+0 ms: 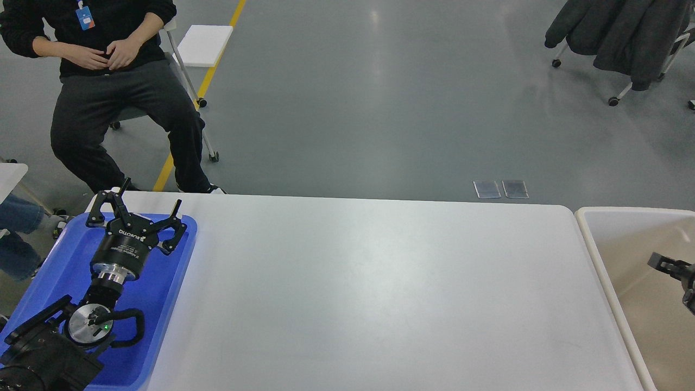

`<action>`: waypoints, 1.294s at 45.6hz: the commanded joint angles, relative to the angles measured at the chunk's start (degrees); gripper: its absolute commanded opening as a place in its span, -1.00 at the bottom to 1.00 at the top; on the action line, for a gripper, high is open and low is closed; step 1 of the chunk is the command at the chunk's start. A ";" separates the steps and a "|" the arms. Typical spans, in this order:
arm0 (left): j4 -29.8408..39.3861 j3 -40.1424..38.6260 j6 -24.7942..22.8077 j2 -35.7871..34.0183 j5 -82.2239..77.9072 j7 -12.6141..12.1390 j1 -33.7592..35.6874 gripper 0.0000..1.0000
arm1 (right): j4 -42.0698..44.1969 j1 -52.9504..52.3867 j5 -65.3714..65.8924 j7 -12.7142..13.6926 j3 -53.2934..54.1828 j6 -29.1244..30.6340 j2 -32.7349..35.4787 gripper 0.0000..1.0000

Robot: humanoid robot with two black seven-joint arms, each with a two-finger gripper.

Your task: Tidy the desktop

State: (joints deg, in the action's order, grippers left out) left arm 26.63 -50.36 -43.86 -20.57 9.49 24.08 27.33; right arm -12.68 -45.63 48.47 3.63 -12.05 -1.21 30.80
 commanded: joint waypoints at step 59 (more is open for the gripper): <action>0.00 0.00 0.00 0.00 0.00 0.00 0.00 0.98 | -28.19 8.27 -37.75 -31.05 59.06 -0.19 -11.45 1.00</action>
State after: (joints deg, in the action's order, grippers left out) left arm 26.63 -50.36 -43.86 -20.56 9.50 24.08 27.33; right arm -36.98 -43.00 13.44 -21.03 36.53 -3.47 27.83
